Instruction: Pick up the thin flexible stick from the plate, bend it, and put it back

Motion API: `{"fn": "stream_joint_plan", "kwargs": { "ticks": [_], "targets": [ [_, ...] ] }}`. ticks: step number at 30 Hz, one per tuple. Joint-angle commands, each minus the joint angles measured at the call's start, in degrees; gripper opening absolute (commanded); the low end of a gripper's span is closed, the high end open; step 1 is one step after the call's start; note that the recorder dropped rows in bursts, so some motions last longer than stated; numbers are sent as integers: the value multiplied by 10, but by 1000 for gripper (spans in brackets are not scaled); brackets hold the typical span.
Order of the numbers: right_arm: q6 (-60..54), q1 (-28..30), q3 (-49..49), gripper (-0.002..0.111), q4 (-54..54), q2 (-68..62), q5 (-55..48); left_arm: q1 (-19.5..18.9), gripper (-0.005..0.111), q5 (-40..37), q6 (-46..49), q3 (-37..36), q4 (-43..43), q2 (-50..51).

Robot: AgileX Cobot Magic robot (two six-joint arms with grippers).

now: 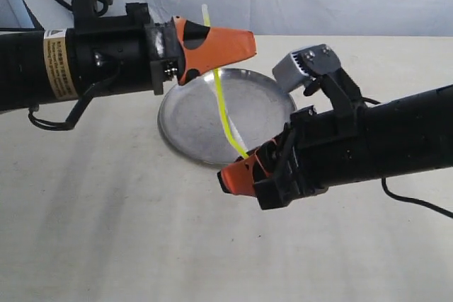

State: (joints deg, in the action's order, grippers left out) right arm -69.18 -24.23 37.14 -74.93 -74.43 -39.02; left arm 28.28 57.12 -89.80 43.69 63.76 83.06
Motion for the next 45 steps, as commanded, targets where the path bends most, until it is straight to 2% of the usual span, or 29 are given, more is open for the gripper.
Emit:
{"fn": "stream_joint_plan", "kwargs": {
  "ticks": [1, 4, 7, 11, 17, 21, 24, 26, 30, 33, 37, 39, 41, 45],
  "targets": [
    [0, 2, 3, 0, -37, -9, -36, 9, 0, -41, 63, -2, 23, -4],
    [-3, 2, 3, 1, -52, -5, -50, 9, 0, -105, 77, -2, 90, -4],
    [-9, 2, 3, 1, -65, 15, -41, 9, 0, -151, 52, -2, 166, -4],
    [-8, 2, 3, 0, -72, 51, 27, 10, 0, -134, 19, -2, 202, -4],
    [28, 2, 3, -1, -21, 62, 114, 10, 0, -22, 18, -2, 143, -4],
    [68, 2, 3, -1, 32, 44, 111, 10, 0, 66, 20, -2, 46, -4],
    [72, 2, 3, -1, 21, 22, 77, 10, 0, 83, 22, 4, -8, -4],
    [53, 2, 3, -1, -12, 6, 31, 10, 0, 65, 48, 10, -16, -4],
    [-70, 2, 3, -1, -128, -9, -109, 10, 0, -40, 92, 16, 12, -4],
    [-133, 2, 3, -1, -214, 2, -169, 10, 0, -136, 61, 15, 125, 3],
    [-134, 2, 3, -1, -219, 34, -95, 10, 0, -134, -62, 14, 298, 18],
    [-114, 2, 3, -1, -191, 52, -34, 10, 0, -110, -97, 14, 333, 19],
    [-66, 2, 3, -1, -154, 63, 14, 10, 0, -79, -105, 14, 320, 19],
    [23, 2, 3, -1, -36, 62, 40, 10, 0, -48, -86, 14, 209, 6]
  ]
}}
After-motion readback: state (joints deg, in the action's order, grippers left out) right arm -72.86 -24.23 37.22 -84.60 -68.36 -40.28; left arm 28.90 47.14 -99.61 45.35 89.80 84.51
